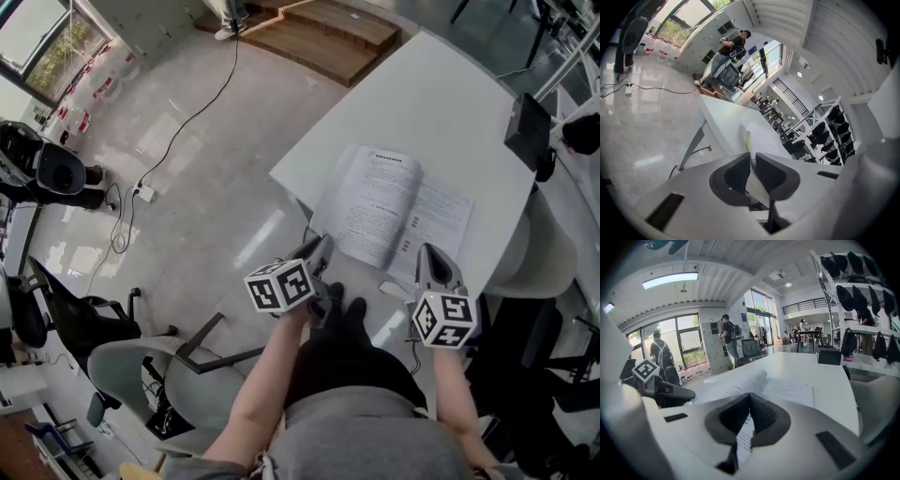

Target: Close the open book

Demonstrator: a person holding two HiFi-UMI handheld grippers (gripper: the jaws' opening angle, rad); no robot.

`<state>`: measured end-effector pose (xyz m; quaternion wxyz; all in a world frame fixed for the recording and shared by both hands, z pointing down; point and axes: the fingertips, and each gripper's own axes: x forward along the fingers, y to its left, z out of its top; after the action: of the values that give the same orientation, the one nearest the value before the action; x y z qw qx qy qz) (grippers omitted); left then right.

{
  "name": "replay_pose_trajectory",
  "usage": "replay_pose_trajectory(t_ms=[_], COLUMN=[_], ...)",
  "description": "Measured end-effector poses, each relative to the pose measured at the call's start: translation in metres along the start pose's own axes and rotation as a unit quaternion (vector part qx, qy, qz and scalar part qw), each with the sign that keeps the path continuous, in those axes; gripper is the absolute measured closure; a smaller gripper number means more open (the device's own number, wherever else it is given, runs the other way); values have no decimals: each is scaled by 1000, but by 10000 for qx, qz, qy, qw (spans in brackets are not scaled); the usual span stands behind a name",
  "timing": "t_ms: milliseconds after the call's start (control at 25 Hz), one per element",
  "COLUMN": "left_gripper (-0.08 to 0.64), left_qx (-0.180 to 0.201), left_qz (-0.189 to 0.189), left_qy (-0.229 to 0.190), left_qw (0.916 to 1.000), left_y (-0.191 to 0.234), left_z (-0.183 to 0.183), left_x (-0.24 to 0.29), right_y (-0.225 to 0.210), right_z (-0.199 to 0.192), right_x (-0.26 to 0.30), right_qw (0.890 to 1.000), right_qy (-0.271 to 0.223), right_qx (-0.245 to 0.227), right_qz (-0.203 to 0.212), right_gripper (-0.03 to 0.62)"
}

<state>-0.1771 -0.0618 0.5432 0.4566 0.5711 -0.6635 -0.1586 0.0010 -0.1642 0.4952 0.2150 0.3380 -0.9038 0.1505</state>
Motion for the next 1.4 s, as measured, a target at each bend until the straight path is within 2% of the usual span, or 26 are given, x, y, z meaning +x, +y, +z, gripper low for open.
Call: replay_pose_trajectory(t_ms=[520, 800, 1040, 1400], left_gripper=[526, 531, 532, 534], left_qx=[401, 756, 1179, 2064], left_qz=[-546, -969, -1264, -1596], left_qy=[-130, -65, -2, 461], left_qw=[9976, 9924, 9849, 9643], left_y=[-44, -75, -106, -147], left_z=[12, 12, 12, -14], left_x=[-11, -10, -3, 17], right_y=[-26, -31, -44, -65], right_z=[-6, -11, -11, -18], right_x=[-26, -37, -48, -69], right_qw=[9992, 9980, 9965, 9925], right_qy=[-133, -220, -292, -382], right_qx=[205, 323, 438, 625], right_qz=[-323, -492, -651, -979], right_gripper=[588, 588, 588, 588])
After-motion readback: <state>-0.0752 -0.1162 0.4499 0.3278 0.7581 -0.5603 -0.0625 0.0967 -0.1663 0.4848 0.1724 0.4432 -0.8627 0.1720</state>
